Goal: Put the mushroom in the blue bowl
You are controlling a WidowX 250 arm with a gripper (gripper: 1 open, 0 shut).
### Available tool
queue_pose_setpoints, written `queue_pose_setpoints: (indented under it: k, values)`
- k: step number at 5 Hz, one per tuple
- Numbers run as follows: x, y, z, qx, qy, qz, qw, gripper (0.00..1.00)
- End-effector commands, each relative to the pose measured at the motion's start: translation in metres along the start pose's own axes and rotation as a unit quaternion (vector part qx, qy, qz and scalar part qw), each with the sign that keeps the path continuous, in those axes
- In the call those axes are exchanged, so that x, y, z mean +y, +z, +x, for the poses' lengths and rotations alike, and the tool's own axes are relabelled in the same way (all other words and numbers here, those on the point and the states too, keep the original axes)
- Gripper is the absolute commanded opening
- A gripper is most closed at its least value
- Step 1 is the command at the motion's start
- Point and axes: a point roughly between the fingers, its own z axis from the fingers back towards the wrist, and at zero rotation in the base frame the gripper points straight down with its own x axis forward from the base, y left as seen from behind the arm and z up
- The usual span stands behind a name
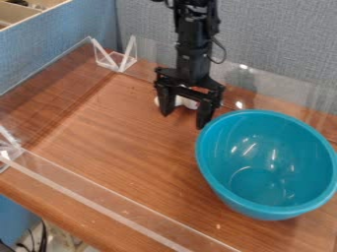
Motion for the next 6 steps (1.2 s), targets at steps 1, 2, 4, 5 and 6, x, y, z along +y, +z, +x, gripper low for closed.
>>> queue_pose_setpoints:
  k: [1, 2, 4, 5, 6]
  values:
    - [0.011, 0.027, 0.015, -0.046, 0.018, 0.004, 0.9988, 1.00]
    - [0.020, 0.026, 0.026, -0.047, 0.021, 0.007, 0.9987, 1.00]
    - [0.023, 0.023, 0.040, -0.044, 0.007, 0.008, 0.9990, 1.00]
    - [0.015, 0.020, 0.046, -0.043, -0.008, 0.007, 0.9990, 1.00]
    - [0.019, 0.021, 0.046, -0.043, 0.004, 0.006, 0.9991, 1.00]
